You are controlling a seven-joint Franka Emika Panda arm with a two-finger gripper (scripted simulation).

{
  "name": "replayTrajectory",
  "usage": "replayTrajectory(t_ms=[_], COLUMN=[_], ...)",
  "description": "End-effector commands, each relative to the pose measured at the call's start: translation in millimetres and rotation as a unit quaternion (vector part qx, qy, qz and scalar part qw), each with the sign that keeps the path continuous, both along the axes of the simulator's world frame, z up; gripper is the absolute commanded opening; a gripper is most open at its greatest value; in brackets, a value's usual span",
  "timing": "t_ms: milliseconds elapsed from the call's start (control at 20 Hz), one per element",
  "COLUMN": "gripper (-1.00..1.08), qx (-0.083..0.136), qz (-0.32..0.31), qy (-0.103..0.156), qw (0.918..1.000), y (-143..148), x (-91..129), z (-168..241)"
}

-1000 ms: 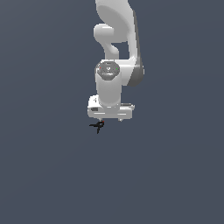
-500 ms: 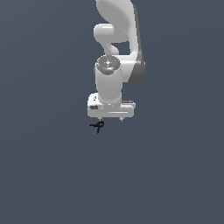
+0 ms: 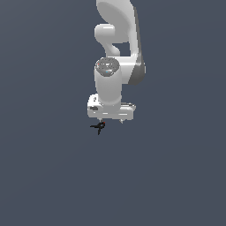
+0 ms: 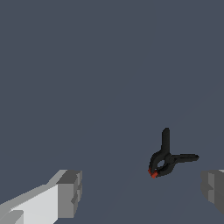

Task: Pick up the object and move it to a goal position.

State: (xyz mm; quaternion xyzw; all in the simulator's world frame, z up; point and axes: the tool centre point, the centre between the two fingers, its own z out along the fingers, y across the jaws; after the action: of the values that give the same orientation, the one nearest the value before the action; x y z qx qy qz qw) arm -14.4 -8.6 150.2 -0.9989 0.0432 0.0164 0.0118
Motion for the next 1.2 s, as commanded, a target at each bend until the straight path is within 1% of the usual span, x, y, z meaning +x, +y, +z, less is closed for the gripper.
replayTrajectory(t_ms=[0, 250, 450, 600, 800, 1000, 1150], gripper=[1.00, 1.00, 1.00, 1.00, 1.00, 1.00, 1.00], qx=[0.000, -0.001, -0.003, -0.005, -0.009, -0.012, -0.014], qz=[-0.019, -0.075, -0.135, -0.188, -0.253, -0.303, -0.331], qy=[0.000, -0.001, -0.002, -0.003, -0.005, -0.007, -0.008], qw=[0.9998, 0.9972, 0.9908, 0.9821, 0.9674, 0.9529, 0.9436], y=[-3, -13, -24, -34, -47, -58, -64], x=[-2, -8, -14, -21, -30, -38, -42], z=[-5, -20, -35, -47, -62, -73, -79])
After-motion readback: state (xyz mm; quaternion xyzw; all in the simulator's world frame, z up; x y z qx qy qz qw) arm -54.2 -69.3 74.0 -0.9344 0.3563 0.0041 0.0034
